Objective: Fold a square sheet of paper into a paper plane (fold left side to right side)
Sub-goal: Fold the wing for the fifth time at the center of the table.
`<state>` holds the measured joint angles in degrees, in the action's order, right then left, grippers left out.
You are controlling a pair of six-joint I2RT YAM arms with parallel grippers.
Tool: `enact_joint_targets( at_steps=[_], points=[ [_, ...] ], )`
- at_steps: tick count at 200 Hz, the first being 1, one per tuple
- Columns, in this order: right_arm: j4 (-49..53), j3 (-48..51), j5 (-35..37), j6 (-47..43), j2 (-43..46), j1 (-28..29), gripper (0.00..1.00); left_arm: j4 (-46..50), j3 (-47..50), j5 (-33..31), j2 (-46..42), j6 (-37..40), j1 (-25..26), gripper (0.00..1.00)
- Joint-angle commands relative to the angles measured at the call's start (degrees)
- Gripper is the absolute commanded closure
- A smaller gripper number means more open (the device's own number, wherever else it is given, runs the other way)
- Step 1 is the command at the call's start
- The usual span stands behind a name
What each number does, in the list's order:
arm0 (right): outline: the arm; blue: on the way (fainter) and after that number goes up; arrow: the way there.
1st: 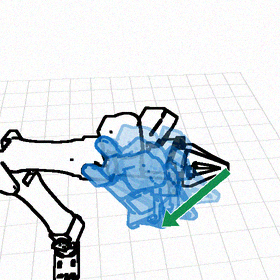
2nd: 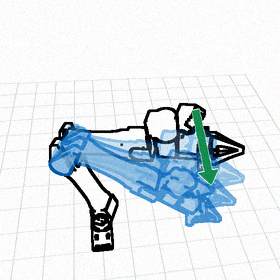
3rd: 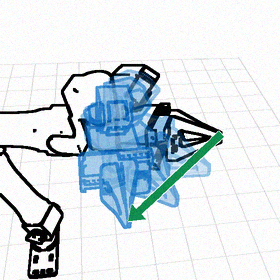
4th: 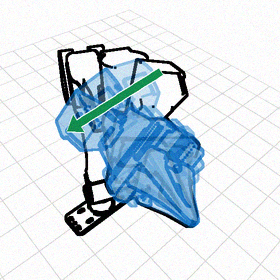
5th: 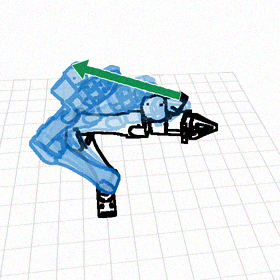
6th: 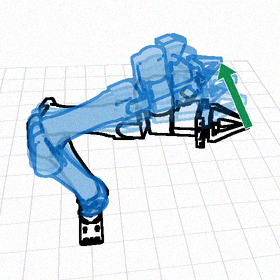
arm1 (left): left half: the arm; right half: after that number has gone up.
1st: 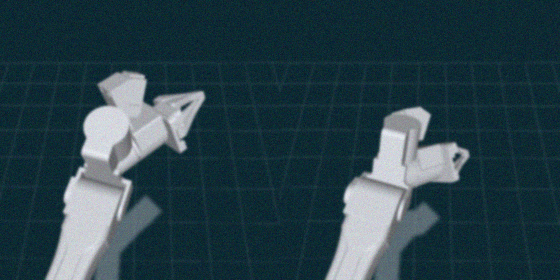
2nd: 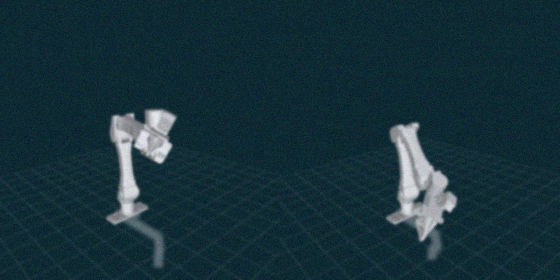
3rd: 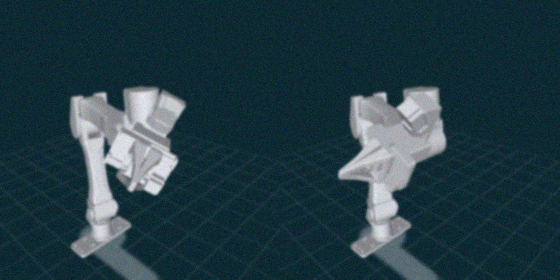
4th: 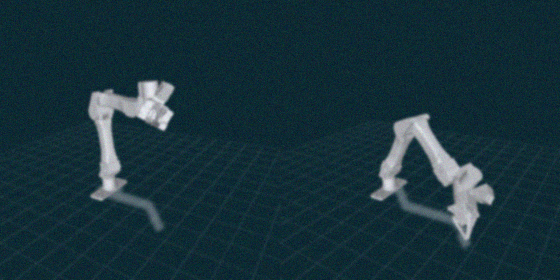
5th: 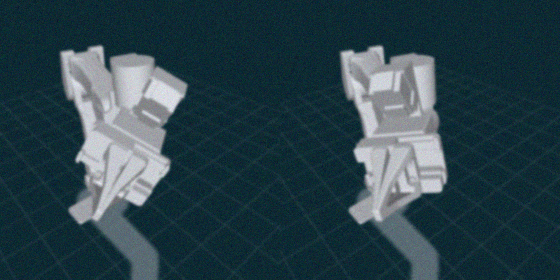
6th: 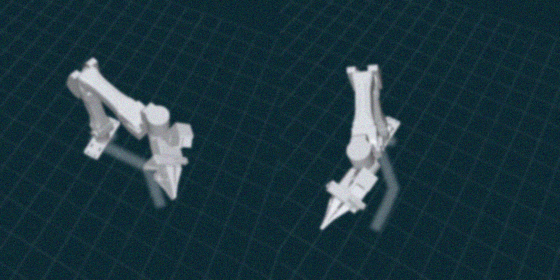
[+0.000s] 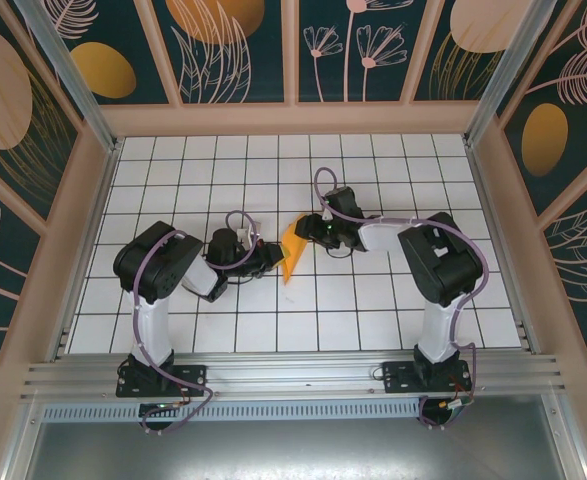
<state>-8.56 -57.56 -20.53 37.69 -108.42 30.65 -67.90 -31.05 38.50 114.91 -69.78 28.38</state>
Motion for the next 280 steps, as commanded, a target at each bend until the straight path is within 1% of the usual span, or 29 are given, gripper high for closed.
enact_joint_targets(
  at_steps=[1,24,45,69,101,137,163,212,280],
  points=[
    [-0.26,1.66,1.6,-2.46,4.16,-0.01,0.46,0.56,-0.41,-0.27,1.35,0.64,-0.61,0.95],
    [0.17,2.83,1.36,-3.41,5.91,-1.48,0.45,1.79,-1.37,0.32,1.71,1.49,-0.7,0.95],
    [-1.88,3.9,-2.69,-2.27,6.34,-2.74,0.42,2.79,-2.11,0.86,1.41,2.57,-0.69,0.96],
    [-2.83,3.62,-3.95,-1.14,6.01,-2.55,0.37,5.12,-3.11,1.25,0.86,4.53,-0.67,0.96],
    [-2.47,2.45,-4.34,-0.87,4.94,-2.13,0.36,9.19,-4.65,1.35,0.27,7.16,-0.65,0.96],
    [-2.97,0.0,-5.99,0.01,2.48,-1.74,0.34,10.33,-5.34,1.53,0.22,7.99,-0.65,0.96],
    [-1.28,-2.82,-5.59,0.19,0.09,-1.13,0.32,10.42,-5.43,1.69,0.29,8.05,-0.7,0.96],
    [1.07,-5.57,-5.15,0.89,-2.66,-0.42,0.32,10.77,-5.87,1.81,0.66,8.14,-0.66,0.96],
    [4.87,-5.76,-2.74,0.63,-2.51,-0.42,0.32,11.8,-5.95,1.05,0.66,8.25,-0.7,0.96]
  ],
)
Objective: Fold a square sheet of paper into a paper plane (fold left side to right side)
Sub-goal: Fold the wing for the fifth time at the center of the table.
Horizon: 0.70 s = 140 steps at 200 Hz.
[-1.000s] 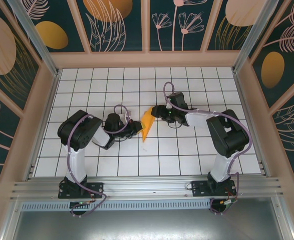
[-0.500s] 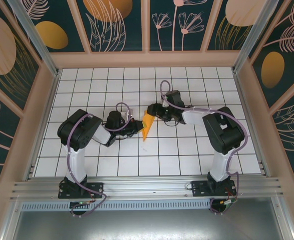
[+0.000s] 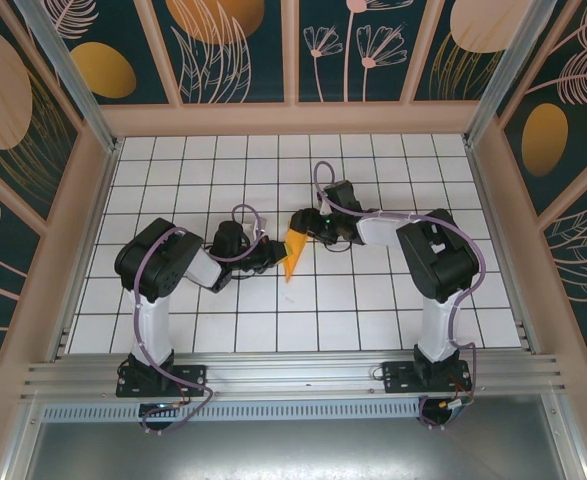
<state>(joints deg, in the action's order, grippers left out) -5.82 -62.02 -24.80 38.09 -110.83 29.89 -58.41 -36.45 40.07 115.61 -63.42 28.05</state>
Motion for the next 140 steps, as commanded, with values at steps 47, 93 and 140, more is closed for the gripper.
enact_joint_targets(
  at_steps=[47,93,140],
  points=[
    [5.16,-1.82,2.51,0.45,0.19,0.76,0.35,1.89,-0.56,-0.35,-0.06,1.89,-0.34,0.97],
    [8.85,-2.62,4.05,0.4,-1.23,0.87,0.46,1.83,-0.56,-0.62,-0.34,1.85,-0.36,0.94],
    [11.09,-4.25,4.3,0.4,-3.82,0.96,0.5,3.74,-0.87,-1.47,-2.6,3.13,-0.39,0.85]
  ],
)
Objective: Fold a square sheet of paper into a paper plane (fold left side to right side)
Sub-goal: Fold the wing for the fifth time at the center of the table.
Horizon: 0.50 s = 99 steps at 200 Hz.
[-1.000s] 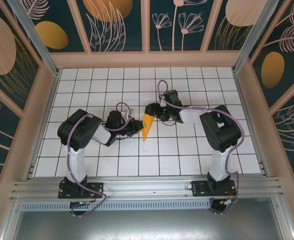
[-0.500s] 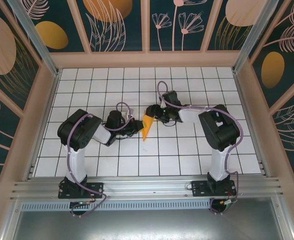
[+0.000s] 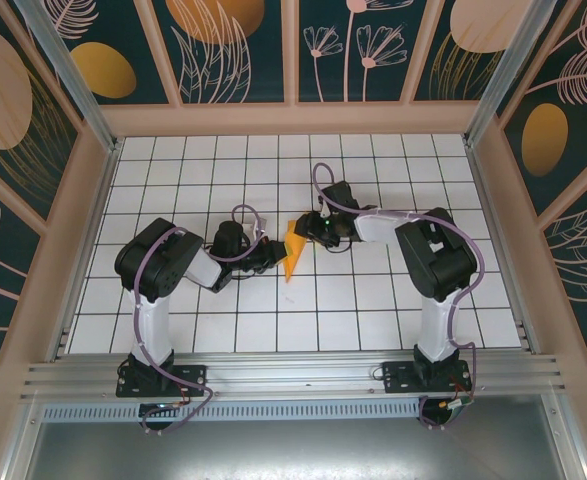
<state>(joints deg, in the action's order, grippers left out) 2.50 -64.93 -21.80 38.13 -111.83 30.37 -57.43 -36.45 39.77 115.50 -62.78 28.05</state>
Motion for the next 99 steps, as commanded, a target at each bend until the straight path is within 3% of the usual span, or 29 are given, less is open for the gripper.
enact_joint_targets(
  at_steps=[1,72,89,99],
  points=[
    [2.77,-1.39,1.27,0.36,-2.84,0.48,0.5,2.93,-0.89,-1.26,-2.53,2.58,-0.38,0.85],
    [3.08,-1.78,1.48,-0.07,-3.4,0.48,0.5,7.04,-1.91,-2.19,-5.99,4.69,-0.35,0.65],
    [3.01,-1.72,1.59,-0.21,-3.3,0.48,0.5,7.56,-2.52,-2.1,-5.6,5.02,-0.3,0.65],
    [2.84,-1.7,1.37,-0.29,-3.11,0.48,0.5,8.05,-2.97,-2.24,-5.23,5.25,-0.35,0.71]
  ],
)
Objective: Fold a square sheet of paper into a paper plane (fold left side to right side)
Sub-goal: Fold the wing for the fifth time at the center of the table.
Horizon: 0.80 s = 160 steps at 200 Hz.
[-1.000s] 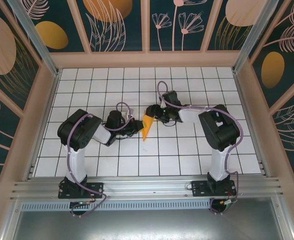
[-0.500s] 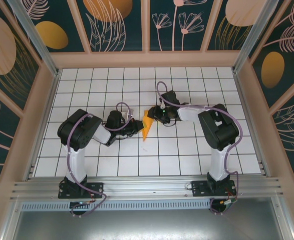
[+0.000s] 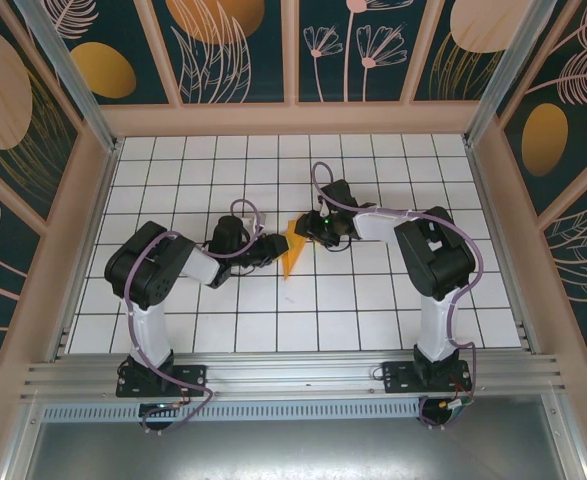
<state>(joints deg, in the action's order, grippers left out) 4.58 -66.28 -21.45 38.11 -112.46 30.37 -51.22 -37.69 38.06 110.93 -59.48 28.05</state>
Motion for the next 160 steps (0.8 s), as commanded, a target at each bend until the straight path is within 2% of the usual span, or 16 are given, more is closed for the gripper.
enact_joint_targets(
  at_steps=[1,40,62,107,160],
  points=[
    [0.76,-0.34,1.02,-0.27,-2.48,0.48,0.5,1.88,-1.75,-0.53,-0.64,1.98,-0.32,0.71],
    [-4.54,2.3,-0.03,-0.57,0.79,-0.04,0.49,4.18,-2.36,-1.82,0.13,3.65,-0.32,0.91],
    [-7.37,3.84,-0.55,-0.93,3.46,-0.69,0.45,4.39,-2.86,-1.46,0.22,4.3,-0.37,0.98],
    [-13.45,7.05,-1.23,0.93,7.25,-1.89,0.29,4.51,-4.3,0.3,1.51,4.53,-0.38,0.99],
    [-14.6,4.51,-2.97,1.63,4.38,-1.96,0.27,4.52,-5.37,1.55,3.1,4.03,-0.32,0.99]
  ],
)
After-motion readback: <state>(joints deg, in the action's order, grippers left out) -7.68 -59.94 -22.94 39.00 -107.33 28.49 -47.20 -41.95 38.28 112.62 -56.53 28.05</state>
